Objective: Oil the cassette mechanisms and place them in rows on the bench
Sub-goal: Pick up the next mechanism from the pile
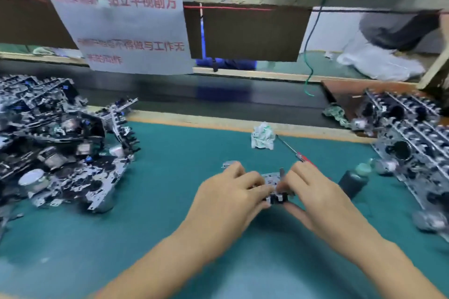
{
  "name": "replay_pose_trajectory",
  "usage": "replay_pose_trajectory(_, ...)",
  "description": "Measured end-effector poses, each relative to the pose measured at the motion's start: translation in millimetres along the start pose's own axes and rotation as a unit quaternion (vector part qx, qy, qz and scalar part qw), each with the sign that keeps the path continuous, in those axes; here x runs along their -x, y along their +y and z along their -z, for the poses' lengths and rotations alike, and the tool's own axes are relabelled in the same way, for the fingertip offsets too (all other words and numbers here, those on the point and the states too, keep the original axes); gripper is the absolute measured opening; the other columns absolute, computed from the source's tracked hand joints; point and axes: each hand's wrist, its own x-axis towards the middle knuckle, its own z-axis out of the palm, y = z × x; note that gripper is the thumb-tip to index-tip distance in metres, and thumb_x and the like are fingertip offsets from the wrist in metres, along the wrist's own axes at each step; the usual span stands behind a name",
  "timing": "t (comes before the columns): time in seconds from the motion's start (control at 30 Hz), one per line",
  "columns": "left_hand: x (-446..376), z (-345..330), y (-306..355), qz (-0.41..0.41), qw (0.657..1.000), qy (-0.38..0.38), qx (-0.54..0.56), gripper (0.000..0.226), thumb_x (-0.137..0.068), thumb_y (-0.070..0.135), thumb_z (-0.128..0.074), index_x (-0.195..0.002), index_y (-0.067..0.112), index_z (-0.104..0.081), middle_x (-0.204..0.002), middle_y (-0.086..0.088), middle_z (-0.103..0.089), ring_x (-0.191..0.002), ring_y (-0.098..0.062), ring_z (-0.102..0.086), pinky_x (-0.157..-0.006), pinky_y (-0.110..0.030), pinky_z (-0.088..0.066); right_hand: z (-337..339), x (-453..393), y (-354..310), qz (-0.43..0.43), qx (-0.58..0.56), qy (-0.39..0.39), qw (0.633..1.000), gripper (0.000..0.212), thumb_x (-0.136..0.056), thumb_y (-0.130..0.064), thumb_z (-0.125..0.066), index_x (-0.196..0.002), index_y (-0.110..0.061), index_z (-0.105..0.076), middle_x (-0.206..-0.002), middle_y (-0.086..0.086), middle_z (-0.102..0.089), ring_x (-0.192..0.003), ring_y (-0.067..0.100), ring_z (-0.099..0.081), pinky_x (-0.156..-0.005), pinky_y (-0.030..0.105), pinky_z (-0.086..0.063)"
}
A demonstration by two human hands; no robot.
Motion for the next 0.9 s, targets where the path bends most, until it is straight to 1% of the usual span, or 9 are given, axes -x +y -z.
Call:
replay_pose_trajectory(0.07, -11.4, -25.2, 16.7, -0.053, 0.997, 0.041, -0.024, 0.012, -0.087, 0.025, -0.063, -0.082, 0.024, -0.074, -0.075, 0.012, -0.065, -0.063, -0.016, -0.055, -0.048, -0.026, -0.046, 0.8, 28.6, 14.7, -0.003, 0.053, 0.038, 0.998, 0.007, -0.073, -0.01, -0.063, -0.07, -0.006, -0.058, -0.071, 0.004, -0.05, -0.069, 0.021, -0.043, -0.059, 0.034, -0.037)
replay_pose_trajectory(0.13, -16.1, -51.1, 31.3, -0.103, 0.991, 0.071, -0.038, 0.019, -0.091, 0.019, -0.057, -0.084, 0.019, -0.075, -0.075, 0.009, -0.065, -0.061, -0.017, -0.054, -0.049, -0.028, -0.045, -0.3, 57.6, 25.3, -0.015, 0.093, 0.067, 0.993, 0.022, -0.082, -0.012, -0.048, -0.065, -0.005, -0.059, -0.067, 0.006, -0.049, -0.067, 0.02, -0.036, -0.058, 0.033, -0.035)
replay_pose_trajectory(0.23, -11.0, -78.3, 46.3, -0.176, 0.979, 0.099, -0.04, 0.009, -0.086, 0.018, -0.068, -0.089, 0.014, -0.075, -0.081, 0.004, -0.068, -0.062, -0.017, -0.054, -0.049, -0.028, -0.043, -3.5, 91.8, 30.8, -0.02, 0.103, 0.076, 0.992, 0.043, -0.097, -0.016, -0.037, -0.063, -0.006, -0.062, -0.063, 0.006, -0.051, -0.067, 0.02, -0.035, -0.059, 0.029, -0.034)
replay_pose_trajectory(0.3, -5.5, -89.1, 47.2, -0.199, 0.974, 0.11, -0.009, 0.012, -0.083, 0.026, -0.071, -0.092, 0.018, -0.074, -0.091, 0.001, -0.071, -0.074, -0.017, -0.058, -0.059, -0.029, -0.047, -4.7, 104.5, 31.2, -0.015, 0.095, 0.053, 0.994, 0.037, -0.1, -0.023, -0.033, -0.077, -0.011, -0.059, -0.065, 0.004, -0.053, -0.068, 0.018, -0.037, -0.061, 0.025, -0.034)
replay_pose_trajectory(0.37, -1.5, -93.2, 42.4, -0.181, 0.979, 0.083, 0.035, 0.027, -0.087, 0.045, -0.062, -0.107, 0.026, -0.064, -0.114, -0.003, -0.067, -0.102, -0.019, -0.056, -0.085, -0.034, -0.047, -3.5, 111.3, 32.7, -0.008, 0.076, 0.029, 0.997, 0.024, -0.097, -0.037, -0.041, -0.093, -0.016, -0.052, -0.07, 0.001, -0.056, -0.069, 0.016, -0.041, -0.062, 0.022, -0.036)
replay_pose_trajectory(0.47, -1.5, -87.8, 24.6, -0.088, 0.987, -0.037, 0.13, 0.076, -0.069, 0.073, -0.06, -0.128, 0.03, -0.043, -0.144, -0.001, -0.037, -0.132, -0.019, -0.035, -0.108, -0.039, -0.027, -1.2, 117.8, 33.9, -0.056, 0.003, 0.066, 0.996, 0.045, -0.088, -0.056, -0.052, -0.108, -0.015, -0.051, -0.073, 0.001, -0.057, -0.07, 0.013, -0.043, -0.063, 0.022, -0.039)
replay_pose_trajectory(0.67, -3.5, -82.8, 3.7, 0.064, 0.93, -0.165, 0.324, 0.113, -0.049, 0.069, -0.079, -0.135, 0.063, -0.007, -0.14, 0.041, -0.016, -0.133, 0.013, -0.021, -0.108, -0.009, -0.017, -2.1, 126.0, 42.0, -0.207, -0.115, 0.165, 0.957, 0.028, -0.092, -0.047, -0.048, -0.11, -0.026, -0.048, -0.079, -0.012, -0.046, -0.073, 0.004, -0.045, -0.072, 0.012, -0.037)
replay_pose_trajectory(0.8, -4.8, -80.6, 0.2, 0.063, 0.934, -0.188, 0.298, 0.109, -0.052, 0.071, -0.075, -0.134, 0.066, -0.004, -0.134, 0.05, -0.02, -0.122, 0.024, -0.025, -0.097, 0.001, -0.019, -4.2, 125.1, 43.7, -0.287, -0.18, 0.187, 0.922, 0.022, -0.085, -0.037, -0.048, -0.107, -0.04, -0.046, -0.079, -0.006, -0.056, -0.076, 0.003, -0.051, -0.07, 0.01, -0.039)
replay_pose_trajectory(0.9, -3.4, -80.2, -1.0, 0.065, 0.921, -0.206, 0.325, 0.111, -0.055, 0.067, -0.078, -0.137, 0.064, -0.004, -0.138, 0.047, -0.019, -0.128, 0.02, -0.025, -0.101, 0.0, -0.02, -6.4, 125.2, 43.7, -0.303, -0.2, 0.175, 0.915, 0.018, -0.085, -0.039, -0.046, -0.103, -0.041, -0.047, -0.079, -0.005, -0.056, -0.076, 0.007, -0.053, -0.068, 0.012, -0.04)
